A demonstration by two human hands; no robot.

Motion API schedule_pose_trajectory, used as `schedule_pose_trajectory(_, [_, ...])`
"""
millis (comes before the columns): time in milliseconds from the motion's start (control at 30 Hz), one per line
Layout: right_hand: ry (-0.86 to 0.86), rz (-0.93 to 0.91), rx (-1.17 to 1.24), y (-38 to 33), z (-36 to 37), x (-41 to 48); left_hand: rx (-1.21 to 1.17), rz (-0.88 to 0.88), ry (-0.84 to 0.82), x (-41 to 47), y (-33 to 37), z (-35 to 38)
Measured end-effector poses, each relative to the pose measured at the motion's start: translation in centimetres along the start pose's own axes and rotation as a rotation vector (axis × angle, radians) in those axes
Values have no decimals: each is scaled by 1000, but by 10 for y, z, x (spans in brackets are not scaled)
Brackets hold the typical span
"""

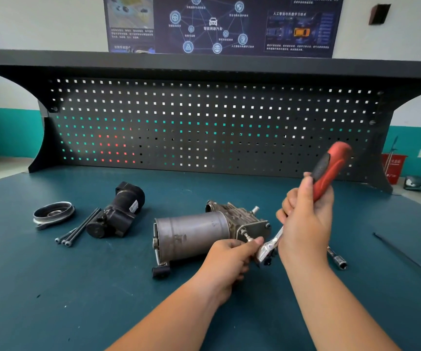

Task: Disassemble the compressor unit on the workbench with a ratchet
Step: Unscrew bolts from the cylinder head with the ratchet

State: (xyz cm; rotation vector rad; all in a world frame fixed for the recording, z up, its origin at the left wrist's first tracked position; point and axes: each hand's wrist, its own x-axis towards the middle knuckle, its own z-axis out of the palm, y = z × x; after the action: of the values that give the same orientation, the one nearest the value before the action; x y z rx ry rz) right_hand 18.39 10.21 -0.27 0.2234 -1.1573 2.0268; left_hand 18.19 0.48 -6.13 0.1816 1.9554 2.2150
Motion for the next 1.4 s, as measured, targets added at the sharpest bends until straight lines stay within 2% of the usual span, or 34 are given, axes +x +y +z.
schedule_pose_trajectory(67, [175, 132, 58, 3, -6, 8, -27, -6, -15, 0, 1, -1])
schedule_pose_trajectory(167, [457, 466, 275, 12, -23, 21, -101, -21, -39, -1, 2, 1])
schedule_pose_trajectory(200, [505, 548, 338, 15, -27, 23, -121, -25, -44, -1, 2, 2])
schedule_pose_trajectory(267, [528, 593, 364, 19, -31, 24, -139, -35, -54, -2, 2, 3])
schedule_pose_trajectory(367, [446, 452, 250, 15, -24, 21, -146, -64, -53, -3, 2, 2])
schedule_pose_trajectory(567, [93, 41, 54, 2, -2, 4, -22, -58, 35, -2, 4, 1])
schedule_pose_trajectory(667, [-58, -32, 18, 0, 2, -4, 18, -11, 44, -2, 4, 2])
schedule_pose_trajectory(733, [-80, -28, -6, 0, 2, -3, 22, 7, 38, -2, 3, 2])
schedule_pose_trajectory(800, [45, 56, 10, 4, -3, 5, 3, 3, 23, -3, 2, 2])
schedule_pose_trajectory(933, [418, 461, 246, 14, -25, 21, -51, -7, -25, -3, 4, 5])
schedule_pose_trajectory(1033, [507, 579, 336, 21, -33, 24, -77, -20, -31, -2, 4, 7])
schedule_pose_trajectory(1100, [463, 495, 284, 18, -29, 23, -75, -25, -17, -2, 4, 5])
schedule_pose_trajectory(1200, [300, 222, 136, 6, -14, 17, -15, -23, 30, -3, 5, 2])
schedule_pose_trajectory(1300, [4, -59, -6, 1, -2, -1, 65, 1, 46, -3, 4, 1])
schedule_pose_trajectory(1400, [-287, -262, -235, 2, -2, -15, 117, 24, 20, -2, 3, 3])
